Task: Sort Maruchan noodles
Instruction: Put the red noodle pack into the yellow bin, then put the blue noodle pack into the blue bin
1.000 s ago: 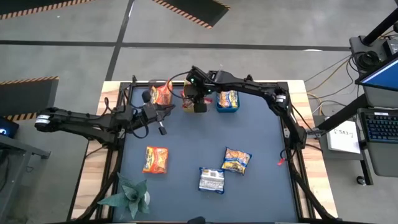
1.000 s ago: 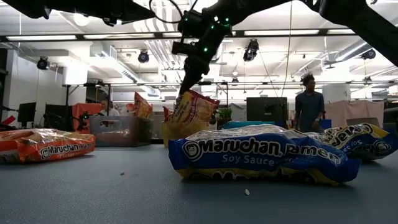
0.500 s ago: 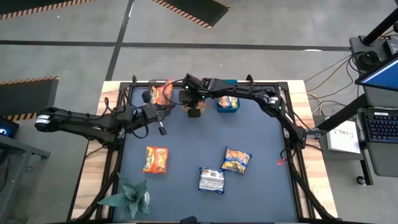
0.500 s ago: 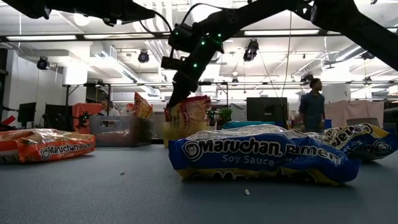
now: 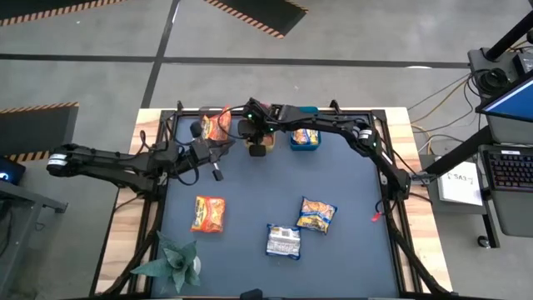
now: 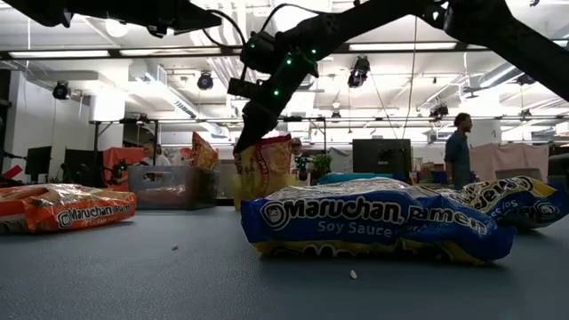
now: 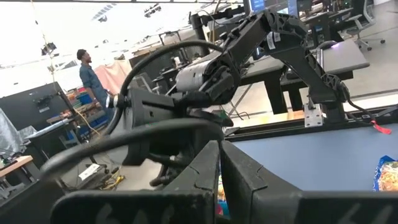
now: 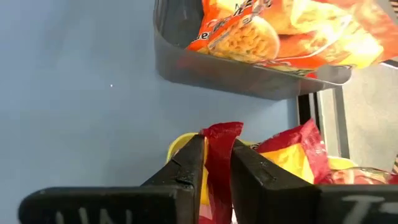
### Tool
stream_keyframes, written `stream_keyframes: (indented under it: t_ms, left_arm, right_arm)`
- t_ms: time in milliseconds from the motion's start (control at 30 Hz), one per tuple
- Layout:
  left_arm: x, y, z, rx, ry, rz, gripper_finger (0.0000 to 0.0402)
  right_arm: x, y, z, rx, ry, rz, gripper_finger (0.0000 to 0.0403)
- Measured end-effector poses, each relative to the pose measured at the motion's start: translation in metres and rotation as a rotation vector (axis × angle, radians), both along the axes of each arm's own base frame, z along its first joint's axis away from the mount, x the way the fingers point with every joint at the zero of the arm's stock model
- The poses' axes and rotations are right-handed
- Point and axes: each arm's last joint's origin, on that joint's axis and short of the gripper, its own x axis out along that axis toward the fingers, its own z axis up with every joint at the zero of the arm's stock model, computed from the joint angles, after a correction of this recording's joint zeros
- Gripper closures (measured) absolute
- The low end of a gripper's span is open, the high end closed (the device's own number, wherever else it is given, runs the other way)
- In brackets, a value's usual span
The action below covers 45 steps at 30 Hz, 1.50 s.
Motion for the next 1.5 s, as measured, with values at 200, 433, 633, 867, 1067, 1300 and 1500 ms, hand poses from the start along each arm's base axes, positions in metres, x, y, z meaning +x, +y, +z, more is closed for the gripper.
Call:
stream_keyframes:
  t_ms: [200, 433, 633, 867, 1067, 1300, 1500]
  left_arm:
    - [0.0, 0.0, 0.0, 0.0, 0.001, 0.0, 0.0402]
    - [0.0, 0.0, 0.0, -0.003, 0.002, 0.0, 0.0402]
    - [0.0, 0.0, -0.001, -0.008, 0.003, 0.0, 0.0402]
    - [0.0, 0.0, -0.001, -0.018, -0.001, -0.001, 0.0402]
    - [0.0, 0.0, -0.001, -0.024, -0.004, -0.001, 0.0402]
    - [0.0, 0.0, -0.001, -0.024, -0.004, -0.001, 0.0402]
    - [0.0, 0.0, -0.001, -0.024, -0.003, -0.001, 0.0402]
  right_arm:
    - [-0.003, 0.0, 0.011, -0.022, -0.004, -0.048, 0.0323]
    - [-0.023, 0.005, 0.052, -0.058, 0.023, -0.127, 0.0306]
    - [-0.064, 0.021, 0.095, 0.064, 0.078, -0.216, 0.0306]
    - [-0.104, 0.057, 0.11, 0.33, 0.112, -0.147, 0.0305]
    - [-0.128, 0.093, 0.092, 0.378, 0.04, -0.162, 0.0305]
    - [-0.146, 0.134, 0.045, 0.458, -0.023, -0.148, 0.0305]
    - [-0.16, 0.164, -0.001, 0.594, 0.125, -0.212, 0.0305]
